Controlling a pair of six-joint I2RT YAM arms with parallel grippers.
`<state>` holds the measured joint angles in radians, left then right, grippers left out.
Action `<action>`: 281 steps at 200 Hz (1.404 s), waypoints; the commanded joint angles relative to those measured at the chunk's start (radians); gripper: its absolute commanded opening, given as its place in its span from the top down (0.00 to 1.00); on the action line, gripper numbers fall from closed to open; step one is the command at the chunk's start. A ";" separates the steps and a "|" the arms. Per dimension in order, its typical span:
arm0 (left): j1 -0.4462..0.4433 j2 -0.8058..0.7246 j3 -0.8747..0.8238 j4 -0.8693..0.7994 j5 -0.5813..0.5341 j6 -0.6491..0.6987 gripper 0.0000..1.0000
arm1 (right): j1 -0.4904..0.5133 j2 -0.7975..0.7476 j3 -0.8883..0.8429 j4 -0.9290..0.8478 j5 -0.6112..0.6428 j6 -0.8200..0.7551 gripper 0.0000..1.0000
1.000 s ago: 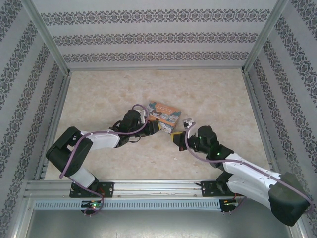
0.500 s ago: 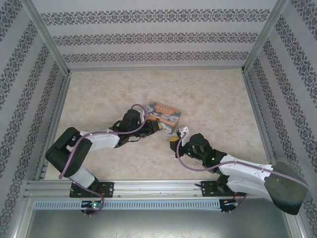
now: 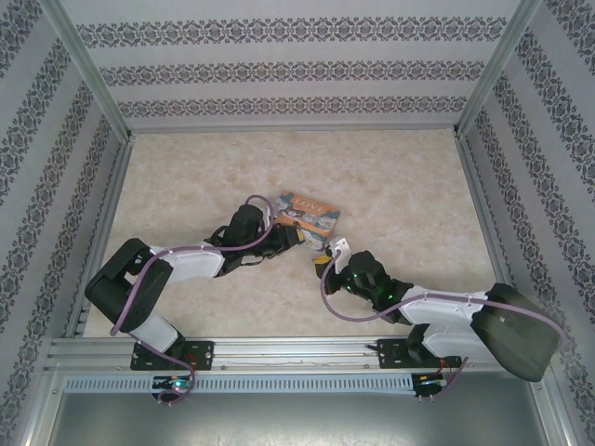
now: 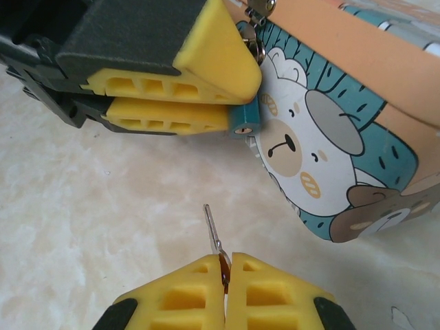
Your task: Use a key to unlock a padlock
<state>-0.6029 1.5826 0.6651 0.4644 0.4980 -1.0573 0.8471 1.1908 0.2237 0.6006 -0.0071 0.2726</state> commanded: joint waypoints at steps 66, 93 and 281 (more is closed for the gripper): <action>-0.012 -0.029 0.024 0.102 0.025 -0.019 0.79 | 0.008 0.118 0.048 0.167 0.052 -0.057 1.00; -0.012 -0.027 0.024 0.102 0.025 -0.020 0.79 | 0.006 0.142 0.054 0.193 0.069 -0.074 1.00; -0.013 -0.014 0.035 0.101 0.031 -0.021 0.79 | -0.022 0.243 0.073 0.293 0.110 -0.063 1.00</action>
<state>-0.6029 1.5826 0.6655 0.4805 0.5030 -1.0794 0.8394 1.4197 0.2760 0.8505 0.0898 0.2054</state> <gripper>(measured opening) 0.208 0.047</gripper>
